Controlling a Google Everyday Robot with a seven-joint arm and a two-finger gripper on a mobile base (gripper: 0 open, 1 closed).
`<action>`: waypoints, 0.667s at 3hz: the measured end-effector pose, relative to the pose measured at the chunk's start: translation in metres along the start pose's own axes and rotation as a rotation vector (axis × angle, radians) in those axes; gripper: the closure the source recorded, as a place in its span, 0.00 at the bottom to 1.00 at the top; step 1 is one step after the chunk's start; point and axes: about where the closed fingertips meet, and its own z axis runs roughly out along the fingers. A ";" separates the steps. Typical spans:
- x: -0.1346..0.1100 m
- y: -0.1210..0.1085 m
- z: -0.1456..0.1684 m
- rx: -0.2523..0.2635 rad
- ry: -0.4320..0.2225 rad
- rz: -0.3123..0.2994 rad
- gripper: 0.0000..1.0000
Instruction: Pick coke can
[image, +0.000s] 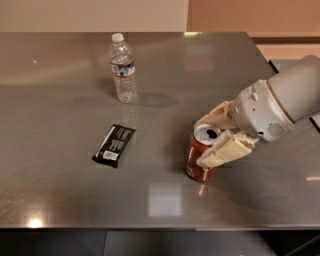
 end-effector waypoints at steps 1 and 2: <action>-0.002 -0.002 -0.003 -0.006 0.013 0.013 0.64; -0.008 -0.011 -0.019 0.003 0.012 0.040 0.89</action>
Offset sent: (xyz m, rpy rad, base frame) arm 0.0193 -0.0212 0.0424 -0.0020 0.0325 -0.0735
